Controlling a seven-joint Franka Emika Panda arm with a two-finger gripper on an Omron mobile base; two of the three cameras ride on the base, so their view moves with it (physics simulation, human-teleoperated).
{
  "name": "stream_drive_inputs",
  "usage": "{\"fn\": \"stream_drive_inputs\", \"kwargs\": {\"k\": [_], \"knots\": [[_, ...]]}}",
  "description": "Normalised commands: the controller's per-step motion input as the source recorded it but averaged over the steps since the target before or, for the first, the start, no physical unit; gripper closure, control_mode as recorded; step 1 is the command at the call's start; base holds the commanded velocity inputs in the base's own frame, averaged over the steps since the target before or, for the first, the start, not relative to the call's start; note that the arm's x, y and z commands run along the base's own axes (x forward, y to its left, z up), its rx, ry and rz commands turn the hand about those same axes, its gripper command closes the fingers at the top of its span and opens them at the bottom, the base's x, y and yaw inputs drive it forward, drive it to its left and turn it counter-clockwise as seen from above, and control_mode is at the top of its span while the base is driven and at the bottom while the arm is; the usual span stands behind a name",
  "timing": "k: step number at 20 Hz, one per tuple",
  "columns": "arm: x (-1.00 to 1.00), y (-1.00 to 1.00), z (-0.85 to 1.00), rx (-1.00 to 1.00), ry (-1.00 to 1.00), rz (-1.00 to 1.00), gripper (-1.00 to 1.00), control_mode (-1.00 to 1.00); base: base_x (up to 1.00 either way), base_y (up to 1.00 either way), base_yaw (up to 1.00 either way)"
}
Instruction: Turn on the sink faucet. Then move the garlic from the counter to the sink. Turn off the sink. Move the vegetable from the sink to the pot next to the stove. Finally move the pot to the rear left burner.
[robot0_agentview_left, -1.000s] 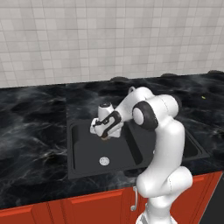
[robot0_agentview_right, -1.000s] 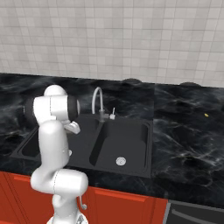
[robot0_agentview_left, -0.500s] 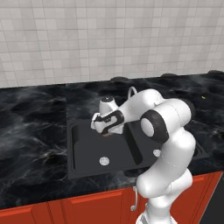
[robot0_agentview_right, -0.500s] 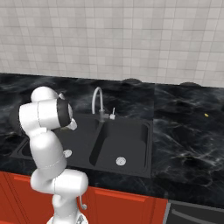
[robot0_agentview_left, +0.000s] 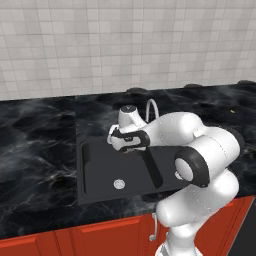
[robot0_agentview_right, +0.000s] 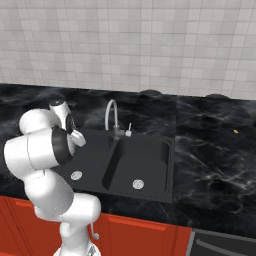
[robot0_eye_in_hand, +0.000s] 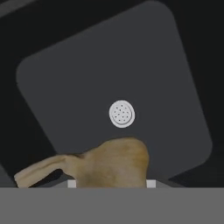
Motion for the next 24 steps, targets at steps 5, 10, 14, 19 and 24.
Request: {"fn": "stream_drive_inputs", "kwargs": {"k": [5, 10, 14, 19, 24], "knots": [[-0.34, -0.13, 0.52, 0.01, -0.03, 0.00, 1.00, -1.00, 0.00, 0.00, 0.00], [-0.02, 0.00, 0.15, 0.00, 0.00, 0.00, 1.00, -1.00, 0.00, 0.00, 0.00], [0.00, 0.00, 0.00, 0.00, 0.00, 0.00, 1.00, -1.00, 0.00, 0.00, 0.00], [-0.06, 0.02, 0.00, 0.00, -0.03, 0.00, 1.00, 1.00, -0.08, 0.00, -0.01], [0.00, 0.00, 0.00, 0.00, 0.00, 0.00, 1.00, 1.00, -0.40, 0.00, -0.23]]}}
